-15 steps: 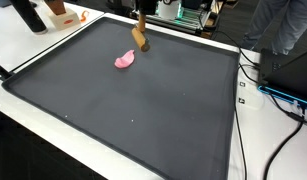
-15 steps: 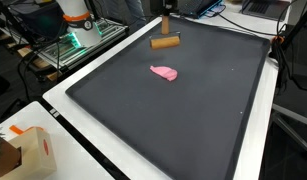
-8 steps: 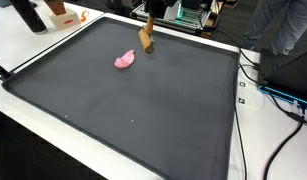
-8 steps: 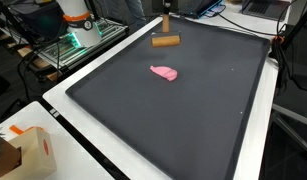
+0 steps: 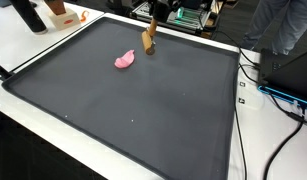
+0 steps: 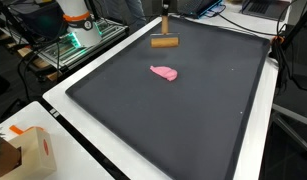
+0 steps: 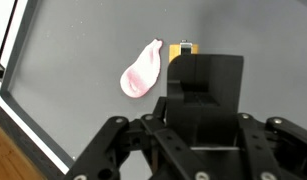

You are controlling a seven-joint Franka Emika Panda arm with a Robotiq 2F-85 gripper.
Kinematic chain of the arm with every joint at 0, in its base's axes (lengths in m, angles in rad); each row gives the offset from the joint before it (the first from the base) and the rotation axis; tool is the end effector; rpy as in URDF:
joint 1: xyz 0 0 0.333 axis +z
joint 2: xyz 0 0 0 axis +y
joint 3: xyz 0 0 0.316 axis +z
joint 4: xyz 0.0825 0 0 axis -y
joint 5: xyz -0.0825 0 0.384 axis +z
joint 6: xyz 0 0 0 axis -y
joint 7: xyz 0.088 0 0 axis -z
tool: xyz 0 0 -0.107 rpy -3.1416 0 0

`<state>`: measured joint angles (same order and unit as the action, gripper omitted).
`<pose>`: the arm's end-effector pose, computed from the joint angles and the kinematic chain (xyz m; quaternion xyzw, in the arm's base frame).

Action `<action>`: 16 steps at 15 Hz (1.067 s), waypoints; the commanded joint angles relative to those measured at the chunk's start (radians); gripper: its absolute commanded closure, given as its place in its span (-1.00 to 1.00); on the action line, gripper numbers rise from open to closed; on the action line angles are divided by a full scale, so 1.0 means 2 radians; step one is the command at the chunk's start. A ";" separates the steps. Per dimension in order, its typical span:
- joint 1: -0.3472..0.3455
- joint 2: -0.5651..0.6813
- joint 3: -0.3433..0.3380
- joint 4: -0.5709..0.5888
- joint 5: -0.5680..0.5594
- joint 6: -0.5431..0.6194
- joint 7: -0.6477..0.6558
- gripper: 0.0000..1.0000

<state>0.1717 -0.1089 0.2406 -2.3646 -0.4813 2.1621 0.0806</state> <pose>0.4451 0.1747 0.3648 0.9310 0.2988 0.0023 0.2095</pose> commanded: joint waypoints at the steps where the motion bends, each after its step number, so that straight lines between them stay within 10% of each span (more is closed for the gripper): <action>1: 0.005 0.003 0.002 -0.002 -0.010 -0.012 0.027 0.51; 16: -0.004 0.029 -0.023 0.029 0.070 -0.020 -0.051 0.51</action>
<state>0.1668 -0.0570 0.2169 -2.3419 -0.4021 2.1599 0.0473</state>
